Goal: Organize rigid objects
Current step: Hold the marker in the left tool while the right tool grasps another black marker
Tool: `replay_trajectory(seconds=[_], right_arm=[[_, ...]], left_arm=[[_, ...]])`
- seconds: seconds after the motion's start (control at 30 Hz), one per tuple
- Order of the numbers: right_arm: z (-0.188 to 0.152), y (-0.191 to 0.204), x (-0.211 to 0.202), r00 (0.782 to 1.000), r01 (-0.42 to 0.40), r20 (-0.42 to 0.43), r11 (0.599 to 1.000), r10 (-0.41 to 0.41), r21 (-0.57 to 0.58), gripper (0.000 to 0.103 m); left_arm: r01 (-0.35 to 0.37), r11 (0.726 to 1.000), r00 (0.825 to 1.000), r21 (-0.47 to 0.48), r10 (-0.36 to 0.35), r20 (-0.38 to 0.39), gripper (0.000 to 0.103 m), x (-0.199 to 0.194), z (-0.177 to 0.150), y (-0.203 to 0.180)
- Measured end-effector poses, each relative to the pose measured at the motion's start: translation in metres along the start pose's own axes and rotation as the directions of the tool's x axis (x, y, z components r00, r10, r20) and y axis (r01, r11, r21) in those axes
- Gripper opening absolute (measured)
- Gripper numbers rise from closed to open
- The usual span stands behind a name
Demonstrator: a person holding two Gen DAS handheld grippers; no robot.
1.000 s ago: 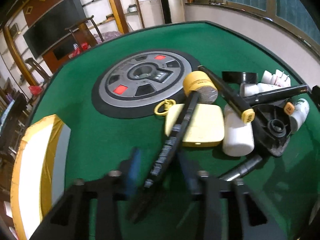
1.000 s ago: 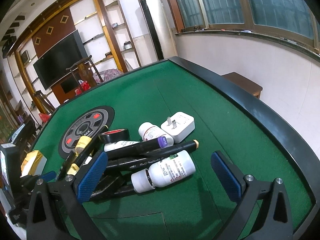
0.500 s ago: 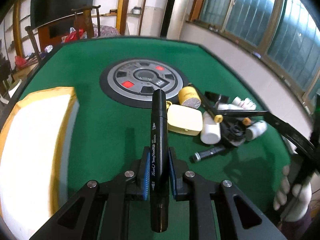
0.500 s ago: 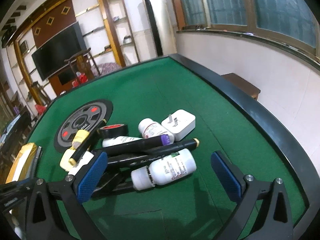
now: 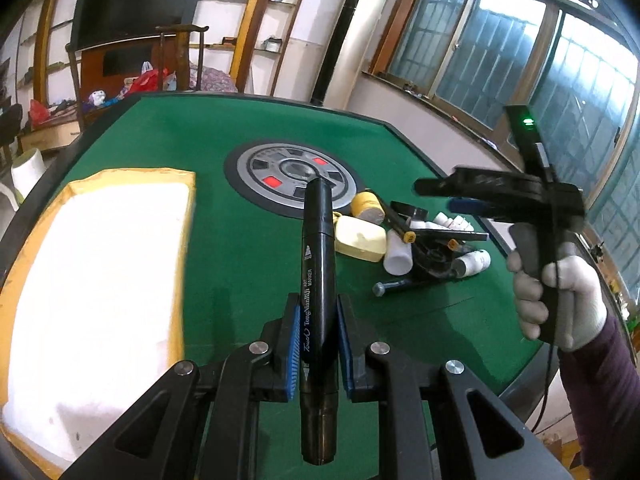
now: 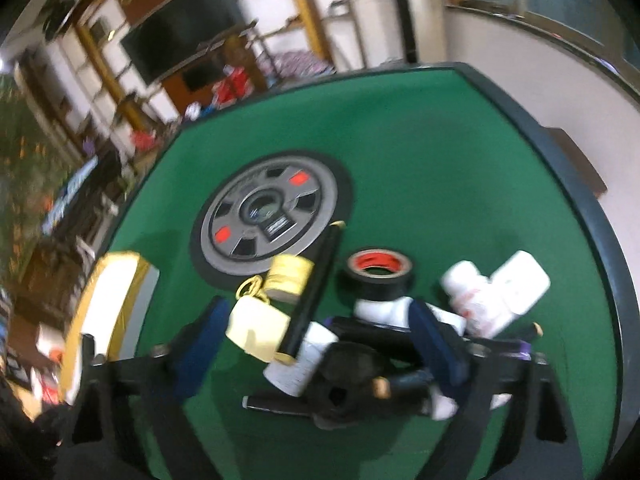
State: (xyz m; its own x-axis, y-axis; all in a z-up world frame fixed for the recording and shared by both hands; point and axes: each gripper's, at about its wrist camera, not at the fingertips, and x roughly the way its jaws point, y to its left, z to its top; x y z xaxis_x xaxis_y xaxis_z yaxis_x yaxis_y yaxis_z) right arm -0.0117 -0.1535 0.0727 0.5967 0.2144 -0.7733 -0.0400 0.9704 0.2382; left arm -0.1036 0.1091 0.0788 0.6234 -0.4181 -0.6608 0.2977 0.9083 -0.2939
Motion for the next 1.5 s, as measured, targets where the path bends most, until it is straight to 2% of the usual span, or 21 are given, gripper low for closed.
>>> replay_trajectory(seconds=[0.03, 0.1, 0.17, 0.27, 0.33, 0.43, 0.47, 0.5, 0.53, 0.67, 0.87, 0.9, 0.97, 1.07, 1.2, 1.27, 1.3, 1.33, 1.5], right_arm=[[0.001, 0.006, 0.007, 1.0, 0.004, -0.021, 1.0, -0.004, -0.015, 0.071], [0.004, 0.014, 0.021, 0.998, 0.012, -0.064, 1.0, -0.013, -0.023, 0.056], [0.007, 0.017, 0.033, 0.994, 0.006, -0.106, 1.0, -0.007, -0.014, 0.049], [0.011, 0.016, 0.05, 0.986, 0.062, -0.154, 0.998, -0.062, 0.0, 0.049], [0.016, 0.015, 0.062, 0.982, 0.072, -0.175, 0.997, -0.069, 0.013, 0.048], [0.019, 0.007, 0.07, 0.983, 0.053, -0.18, 0.998, -0.044, 0.046, 0.042], [0.02, 0.005, 0.072, 0.983, 0.04, -0.183, 0.997, -0.029, 0.06, 0.033], [0.02, 0.003, 0.077, 0.98, 0.038, -0.198, 0.997, -0.024, 0.07, 0.019], [0.019, 0.003, 0.081, 0.978, 0.027, -0.208, 0.997, -0.011, 0.078, 0.019], [0.013, -0.004, 0.075, 0.982, -0.029, -0.183, 0.992, 0.051, 0.119, 0.017], [0.009, -0.009, 0.04, 0.987, -0.102, -0.106, 0.981, 0.12, 0.163, 0.014], [0.008, -0.007, 0.033, 0.985, -0.13, -0.093, 0.978, 0.146, 0.165, 0.012], [0.008, -0.003, 0.023, 0.981, -0.164, -0.08, 0.972, 0.179, 0.169, 0.0], [0.007, 0.01, 0.013, 0.971, -0.215, -0.073, 0.963, 0.229, 0.16, 0.0], [0.006, 0.032, 0.016, 0.98, -0.153, -0.115, 0.986, 0.159, 0.059, 0.003], [0.002, 0.039, 0.026, 0.983, -0.111, -0.143, 0.994, 0.113, 0.023, 0.011], [0.0, 0.04, 0.033, 0.982, -0.099, -0.162, 0.995, 0.102, 0.021, 0.018], [-0.003, 0.04, 0.04, 0.979, -0.094, -0.179, 0.995, 0.099, 0.031, 0.02], [-0.013, 0.036, 0.051, 0.974, -0.121, -0.179, 0.985, 0.141, 0.123, 0.021]], left_arm=[[-0.002, 1.0, 1.0, -0.005, 0.002, 0.002, 0.016, -0.002, 0.0, 0.003], [-0.004, 1.0, 1.0, -0.018, 0.005, 0.005, 0.016, -0.003, -0.001, 0.009], [-0.005, 1.0, 1.0, -0.028, 0.005, 0.005, 0.016, -0.003, -0.002, 0.013], [-0.002, 0.999, 1.0, -0.042, 0.002, -0.002, 0.016, -0.002, -0.003, 0.02], [-0.003, 0.999, 1.0, -0.049, 0.003, -0.006, 0.016, -0.001, -0.004, 0.023], [-0.003, 0.998, 1.0, -0.059, 0.003, -0.01, 0.016, 0.001, -0.005, 0.026], [-0.005, 0.998, 1.0, -0.06, 0.004, -0.011, 0.016, 0.002, -0.005, 0.026], [-0.005, 0.998, 1.0, -0.063, 0.004, -0.013, 0.016, 0.002, -0.006, 0.026], [-0.005, 0.998, 1.0, -0.064, 0.005, -0.012, 0.016, 0.001, -0.006, 0.027], [-0.01, 0.997, 1.0, -0.08, 0.009, -0.009, 0.016, -0.001, -0.007, 0.034], [0.008, 0.991, 1.0, -0.131, -0.008, -0.001, 0.016, -0.014, -0.003, 0.051], [0.007, 0.99, 1.0, -0.144, -0.007, 0.002, 0.016, -0.017, -0.002, 0.056], [0.001, 0.986, 1.0, -0.167, -0.001, 0.0, 0.016, -0.021, 0.001, 0.066], [-0.018, 0.981, 1.0, -0.193, 0.018, -0.003, 0.016, -0.026, 0.002, 0.079], [-0.025, 0.975, 1.0, -0.219, 0.026, 0.002, 0.016, -0.032, -0.005, 0.086], [-0.025, 0.974, 1.0, -0.224, 0.026, 0.001, 0.016, -0.032, -0.008, 0.088], [-0.024, 0.973, 1.0, -0.228, 0.025, 0.001, 0.016, -0.032, -0.009, 0.089], [-0.024, 0.973, 1.0, -0.23, 0.025, 0.001, 0.016, -0.032, -0.01, 0.089], [-0.02, 0.975, 1.0, -0.221, 0.022, 0.005, 0.016, -0.031, -0.012, 0.087]])
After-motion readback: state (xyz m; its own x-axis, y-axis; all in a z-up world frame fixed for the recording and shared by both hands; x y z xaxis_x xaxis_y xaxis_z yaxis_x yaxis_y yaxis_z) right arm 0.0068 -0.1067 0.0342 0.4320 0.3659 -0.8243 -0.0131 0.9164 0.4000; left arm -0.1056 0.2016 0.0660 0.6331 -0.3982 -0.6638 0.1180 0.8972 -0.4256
